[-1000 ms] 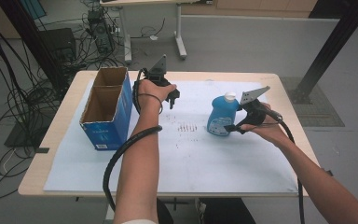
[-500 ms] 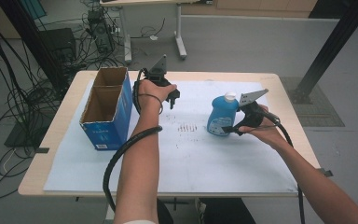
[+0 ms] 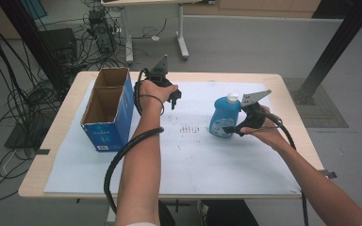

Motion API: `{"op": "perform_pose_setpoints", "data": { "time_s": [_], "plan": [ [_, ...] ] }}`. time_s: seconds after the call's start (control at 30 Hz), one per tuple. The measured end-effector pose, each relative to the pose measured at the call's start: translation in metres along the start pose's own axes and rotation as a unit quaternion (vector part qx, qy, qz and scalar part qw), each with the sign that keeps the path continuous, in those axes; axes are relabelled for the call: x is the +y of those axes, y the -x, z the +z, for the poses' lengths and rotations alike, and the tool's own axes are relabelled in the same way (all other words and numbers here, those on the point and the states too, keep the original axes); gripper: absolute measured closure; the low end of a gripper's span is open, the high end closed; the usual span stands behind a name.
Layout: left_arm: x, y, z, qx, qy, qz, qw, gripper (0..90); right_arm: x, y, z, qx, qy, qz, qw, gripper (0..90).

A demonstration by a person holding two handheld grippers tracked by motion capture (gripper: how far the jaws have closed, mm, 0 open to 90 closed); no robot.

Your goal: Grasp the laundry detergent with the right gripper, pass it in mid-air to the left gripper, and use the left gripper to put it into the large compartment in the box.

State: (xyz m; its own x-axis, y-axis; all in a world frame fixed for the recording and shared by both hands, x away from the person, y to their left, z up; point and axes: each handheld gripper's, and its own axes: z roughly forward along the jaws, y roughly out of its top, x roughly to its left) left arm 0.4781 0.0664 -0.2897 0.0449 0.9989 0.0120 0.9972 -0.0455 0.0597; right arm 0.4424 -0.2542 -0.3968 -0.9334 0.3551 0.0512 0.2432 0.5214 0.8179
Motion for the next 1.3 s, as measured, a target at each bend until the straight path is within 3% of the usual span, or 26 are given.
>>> {"op": "perform_pose_setpoints", "data": {
  "time_s": [1.3],
  "plan": [
    [0.0024, 0.0031, -0.0006, -0.004, 0.002, 0.003, 1.0, 6.1, 0.0001, 0.0006, 0.0037, -0.005, 0.009, -0.003, 0.9999, 2.8]
  ]
}}
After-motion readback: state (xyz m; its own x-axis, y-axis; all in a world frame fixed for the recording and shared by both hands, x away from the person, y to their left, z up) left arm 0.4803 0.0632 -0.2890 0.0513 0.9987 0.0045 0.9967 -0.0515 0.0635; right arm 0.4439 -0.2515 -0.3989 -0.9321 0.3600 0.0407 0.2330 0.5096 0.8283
